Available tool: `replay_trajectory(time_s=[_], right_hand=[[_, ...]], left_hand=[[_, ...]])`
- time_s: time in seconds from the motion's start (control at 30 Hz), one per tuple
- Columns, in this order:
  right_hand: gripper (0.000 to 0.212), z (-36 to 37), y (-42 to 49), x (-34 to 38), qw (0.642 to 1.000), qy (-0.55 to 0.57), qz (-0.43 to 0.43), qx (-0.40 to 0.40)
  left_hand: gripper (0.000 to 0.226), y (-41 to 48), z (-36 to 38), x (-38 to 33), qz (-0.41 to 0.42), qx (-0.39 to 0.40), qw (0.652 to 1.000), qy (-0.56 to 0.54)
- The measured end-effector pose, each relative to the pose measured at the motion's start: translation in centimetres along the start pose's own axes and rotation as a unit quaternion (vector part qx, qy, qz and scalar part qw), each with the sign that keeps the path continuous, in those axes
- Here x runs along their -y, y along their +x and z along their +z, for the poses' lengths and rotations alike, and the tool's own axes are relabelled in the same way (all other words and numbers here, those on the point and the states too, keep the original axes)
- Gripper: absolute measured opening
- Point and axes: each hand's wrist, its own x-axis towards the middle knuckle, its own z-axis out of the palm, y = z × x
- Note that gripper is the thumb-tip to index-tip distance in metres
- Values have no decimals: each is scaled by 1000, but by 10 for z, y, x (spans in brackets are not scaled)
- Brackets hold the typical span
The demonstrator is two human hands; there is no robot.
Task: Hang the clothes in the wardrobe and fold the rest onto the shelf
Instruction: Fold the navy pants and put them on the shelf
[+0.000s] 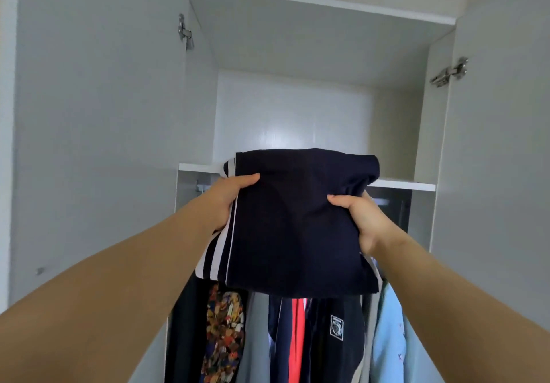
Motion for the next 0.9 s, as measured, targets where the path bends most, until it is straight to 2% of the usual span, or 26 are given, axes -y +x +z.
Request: replay_trajectory(time_s=[0.13,0.33,0.43,0.57,0.67,0.73,0.9], right_hand=[[33,10,66,10,998,1,-39,43],[30,13,182,22,990,18,-86,111],[30,14,235,35,989,20,-96,115],[45,27,300,54,984,38,-132,116],[48,38,333,58,980,60,-143,125],[48,43,353,50,982,64,-134,113],[49,54,395,15,991,41,-127,32]], left_hand=[[30,54,-12,-19,36,0,999,-28],[12,149,-11,-57,121,-16,992,-12],[10,187,-4,-83,144,-33,989,5],[15,233,0,-122,199,-59,978,12],[16,257,-4,-141,237,-67,969,25],[18,274,-6,-143,240,-87,966,47],[21,319,-20,-121,220,-193,951,105]])
